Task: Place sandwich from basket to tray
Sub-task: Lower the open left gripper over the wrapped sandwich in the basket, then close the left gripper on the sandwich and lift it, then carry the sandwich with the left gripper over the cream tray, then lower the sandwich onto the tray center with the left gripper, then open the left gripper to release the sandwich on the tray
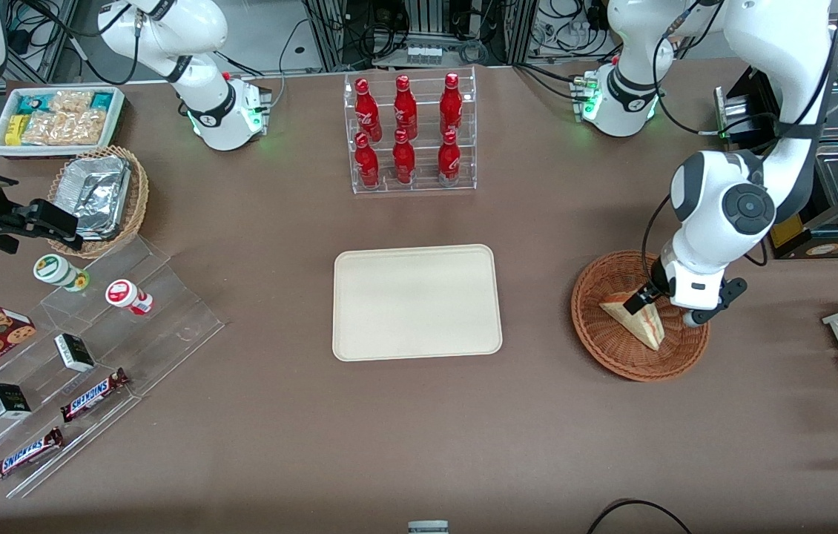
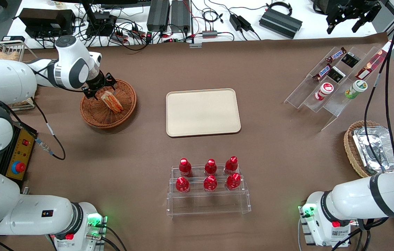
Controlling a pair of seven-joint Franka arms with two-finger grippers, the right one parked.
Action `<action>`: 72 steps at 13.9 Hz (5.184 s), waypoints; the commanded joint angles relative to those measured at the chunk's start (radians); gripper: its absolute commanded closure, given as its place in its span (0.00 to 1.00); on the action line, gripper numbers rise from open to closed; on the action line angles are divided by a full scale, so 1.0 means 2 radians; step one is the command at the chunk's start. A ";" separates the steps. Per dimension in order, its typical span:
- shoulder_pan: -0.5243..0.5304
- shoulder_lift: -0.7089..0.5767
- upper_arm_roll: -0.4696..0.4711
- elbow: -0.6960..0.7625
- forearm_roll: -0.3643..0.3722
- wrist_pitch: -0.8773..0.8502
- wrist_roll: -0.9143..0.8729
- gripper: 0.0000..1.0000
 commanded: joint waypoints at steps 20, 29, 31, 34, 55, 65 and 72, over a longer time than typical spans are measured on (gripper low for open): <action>-0.041 0.005 -0.004 0.187 0.038 -0.226 -0.012 0.81; -0.198 0.079 -0.004 0.301 0.032 -0.264 -0.012 0.81; -0.228 0.112 -0.004 0.333 0.031 -0.262 -0.012 0.81; -0.274 0.162 -0.004 0.378 0.033 -0.262 -0.012 0.81; -0.362 0.305 -0.001 0.421 0.037 -0.157 -0.022 0.57; -0.330 0.190 0.001 0.415 0.036 -0.245 -0.045 0.00; -0.239 0.016 0.001 0.323 0.031 -0.328 0.016 0.00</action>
